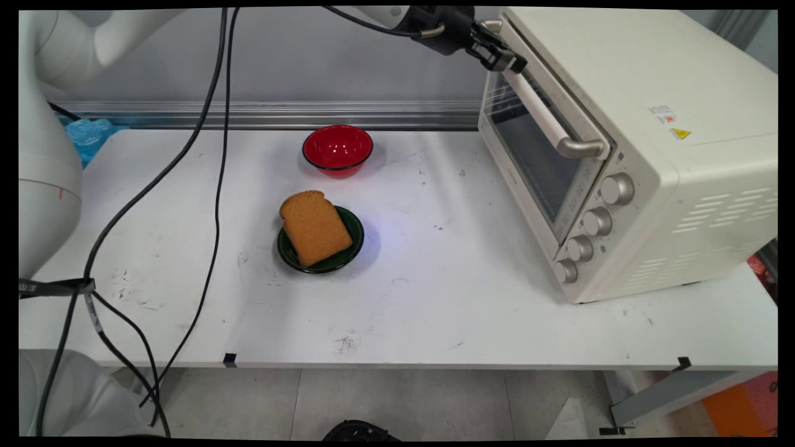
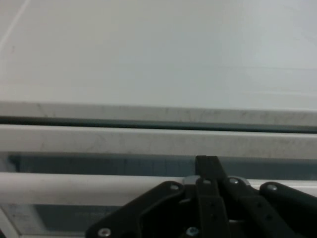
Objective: Open the oven
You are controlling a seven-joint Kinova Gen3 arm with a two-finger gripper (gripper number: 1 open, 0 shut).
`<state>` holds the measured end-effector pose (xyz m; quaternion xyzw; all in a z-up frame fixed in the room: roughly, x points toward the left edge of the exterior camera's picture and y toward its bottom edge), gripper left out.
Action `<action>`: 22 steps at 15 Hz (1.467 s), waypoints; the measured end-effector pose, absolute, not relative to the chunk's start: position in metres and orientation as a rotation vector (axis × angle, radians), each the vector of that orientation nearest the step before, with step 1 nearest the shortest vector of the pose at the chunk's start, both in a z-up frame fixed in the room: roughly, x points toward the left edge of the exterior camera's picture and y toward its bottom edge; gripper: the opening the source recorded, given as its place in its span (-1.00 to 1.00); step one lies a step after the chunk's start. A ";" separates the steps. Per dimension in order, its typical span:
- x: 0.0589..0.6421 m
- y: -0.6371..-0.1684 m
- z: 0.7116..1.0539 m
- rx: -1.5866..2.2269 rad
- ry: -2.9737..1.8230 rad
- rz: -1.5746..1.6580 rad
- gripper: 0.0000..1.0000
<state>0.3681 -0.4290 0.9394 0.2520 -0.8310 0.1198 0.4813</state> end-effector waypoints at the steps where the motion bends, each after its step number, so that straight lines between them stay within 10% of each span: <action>1: 0.369 -0.428 0.939 0.614 -2.028 0.291 -1.00; 22: 0.408 -0.390 0.921 0.605 -2.157 0.247 -1.00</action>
